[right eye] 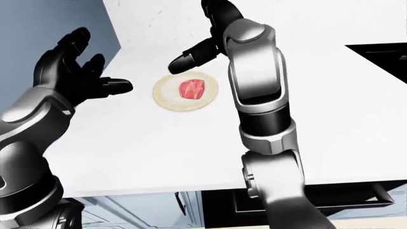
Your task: Place the steak on the top rack of the oven.
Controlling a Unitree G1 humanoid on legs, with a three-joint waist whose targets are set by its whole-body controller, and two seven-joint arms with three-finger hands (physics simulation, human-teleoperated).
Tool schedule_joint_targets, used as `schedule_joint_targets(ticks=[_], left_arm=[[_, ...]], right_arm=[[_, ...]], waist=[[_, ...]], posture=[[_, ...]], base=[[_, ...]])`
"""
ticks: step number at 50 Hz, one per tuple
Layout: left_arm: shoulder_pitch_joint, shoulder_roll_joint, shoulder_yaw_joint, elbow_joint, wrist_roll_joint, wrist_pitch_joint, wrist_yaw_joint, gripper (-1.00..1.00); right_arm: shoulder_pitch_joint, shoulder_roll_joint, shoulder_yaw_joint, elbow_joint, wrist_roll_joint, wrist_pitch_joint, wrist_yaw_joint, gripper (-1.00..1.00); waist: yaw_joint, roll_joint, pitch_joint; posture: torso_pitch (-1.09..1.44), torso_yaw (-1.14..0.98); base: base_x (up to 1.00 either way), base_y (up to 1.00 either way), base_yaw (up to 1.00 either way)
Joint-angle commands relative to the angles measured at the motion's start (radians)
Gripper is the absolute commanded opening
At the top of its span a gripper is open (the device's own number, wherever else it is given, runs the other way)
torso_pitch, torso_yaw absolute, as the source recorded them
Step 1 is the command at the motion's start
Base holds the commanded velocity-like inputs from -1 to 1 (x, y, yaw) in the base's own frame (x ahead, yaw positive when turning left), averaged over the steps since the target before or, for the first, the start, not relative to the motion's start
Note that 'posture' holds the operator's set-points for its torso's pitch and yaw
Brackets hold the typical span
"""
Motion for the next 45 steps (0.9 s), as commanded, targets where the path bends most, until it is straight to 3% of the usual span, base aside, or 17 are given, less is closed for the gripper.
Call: schedule_joint_targets(ticks=[1, 14, 18, 26, 33, 39, 45], left_arm=[[-0.036, 0.011, 0.011, -0.026, -0.002, -0.030, 0.005, 1.00], [-0.019, 0.011, 0.013, -0.056, -0.021, -0.014, 0.019, 1.00], [-0.026, 0.014, 0.014, -0.050, -0.023, -0.014, 0.018, 1.00], [-0.025, 0.017, 0.013, -0.047, -0.025, -0.018, 0.019, 1.00], [-0.024, 0.019, 0.015, -0.050, -0.029, -0.015, 0.023, 1.00], [-0.028, 0.020, 0.015, -0.045, -0.030, -0.016, 0.024, 1.00], [-0.029, 0.018, 0.010, -0.039, -0.026, -0.020, 0.021, 1.00]], right_arm=[[-0.039, -0.005, -0.016, -0.024, -0.037, -0.035, 0.015, 1.00], [0.007, 0.063, -0.013, -0.044, -0.115, -0.053, 0.047, 1.00], [0.026, 0.077, -0.007, -0.058, -0.126, -0.049, 0.049, 0.91], [0.069, 0.098, 0.002, -0.064, -0.141, -0.080, 0.046, 0.98], [0.098, 0.117, 0.017, -0.066, -0.177, -0.114, 0.057, 0.87], [0.117, 0.131, 0.013, -0.055, -0.195, -0.149, 0.056, 0.96], [0.132, 0.143, 0.011, -0.041, -0.199, -0.171, 0.049, 0.82]], waist=[[-0.002, 0.004, -0.032], [-0.004, 0.009, -0.031], [-0.004, 0.010, -0.031], [-0.005, 0.010, -0.032], [-0.005, 0.011, -0.034], [-0.005, 0.012, -0.035], [-0.005, 0.012, -0.036]], posture=[[0.00, 0.00], [0.00, 0.00], [0.00, 0.00], [0.00, 0.00], [0.00, 0.00], [0.00, 0.00], [0.00, 0.00]], base=[[0.00, 0.00, 0.00], [0.00, 0.00, 0.00], [0.00, 0.00, 0.00], [0.00, 0.00, 0.00], [0.00, 0.00, 0.00], [0.00, 0.00, 0.00], [0.00, 0.00, 0.00]])
